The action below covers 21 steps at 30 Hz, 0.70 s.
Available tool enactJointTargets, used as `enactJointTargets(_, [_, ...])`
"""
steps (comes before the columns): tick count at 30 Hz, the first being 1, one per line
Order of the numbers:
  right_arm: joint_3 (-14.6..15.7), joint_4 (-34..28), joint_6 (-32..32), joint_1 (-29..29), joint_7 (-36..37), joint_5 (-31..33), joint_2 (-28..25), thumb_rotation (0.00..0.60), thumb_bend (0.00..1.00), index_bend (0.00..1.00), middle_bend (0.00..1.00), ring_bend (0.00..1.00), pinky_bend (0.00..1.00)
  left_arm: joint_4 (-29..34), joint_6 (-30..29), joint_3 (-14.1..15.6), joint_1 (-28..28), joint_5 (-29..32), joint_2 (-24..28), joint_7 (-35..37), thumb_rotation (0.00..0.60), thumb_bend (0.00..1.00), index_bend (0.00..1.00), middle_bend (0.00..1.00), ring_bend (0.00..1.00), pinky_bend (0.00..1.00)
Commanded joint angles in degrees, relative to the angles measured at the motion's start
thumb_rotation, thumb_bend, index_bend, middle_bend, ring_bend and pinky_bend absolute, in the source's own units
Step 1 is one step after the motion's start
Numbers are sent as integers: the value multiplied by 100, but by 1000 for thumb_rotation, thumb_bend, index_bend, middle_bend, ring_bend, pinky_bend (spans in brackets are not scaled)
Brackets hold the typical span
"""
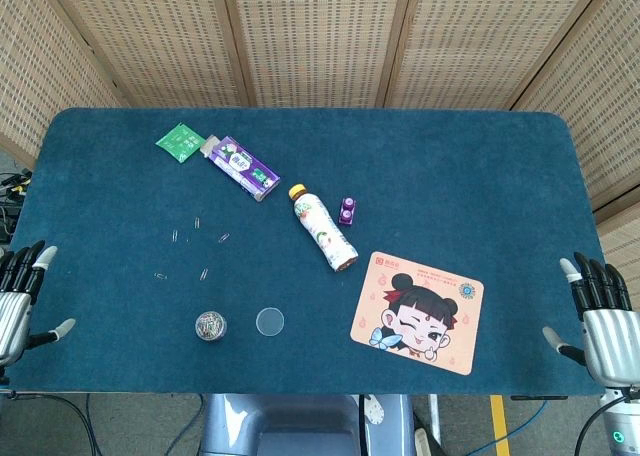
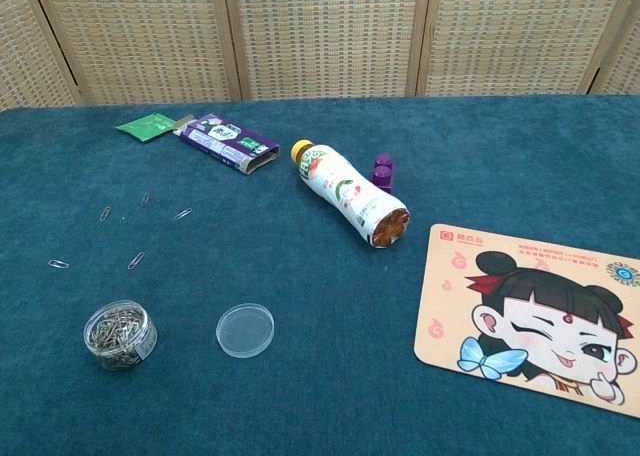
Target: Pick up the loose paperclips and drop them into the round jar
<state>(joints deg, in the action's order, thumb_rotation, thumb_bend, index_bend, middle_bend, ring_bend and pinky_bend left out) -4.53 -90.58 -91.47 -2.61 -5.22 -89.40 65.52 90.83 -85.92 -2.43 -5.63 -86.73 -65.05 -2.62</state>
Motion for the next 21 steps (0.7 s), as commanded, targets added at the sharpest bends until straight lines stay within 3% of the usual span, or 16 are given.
enactJointTargets(1, [2,-26,18,2,-4,16,-21,600,0,0,0,0,0,0,3,4,1,1,-2,-4,600,0,0,0,0,0])
enactJointTargets(8, [3,-38,57,-2,22,36,-30,600,0,0,0,0,0,-37,112,5,-44,38,-41,18,600,0,0,0,0,0])
enactJointTargets(10, [6,-23,120,-23,55,60,-31,600,0,0,0,0,0,-111,216,-8,-106,59,-89,40,600,0,72,0,0,0])
enactJointTargets(13, [-17,-18,129,-35,102,80,-43,600,0,0,0,0,0,-341,500,-99,-307,142,-225,114,600,3,256,0,0,0])
enactJointTargets(21, [-83,46,91,-41,266,123,-63,600,0,0,0,0,0,-1225,1767,-154,-1117,182,-618,54,600,142,419,0,0,0])
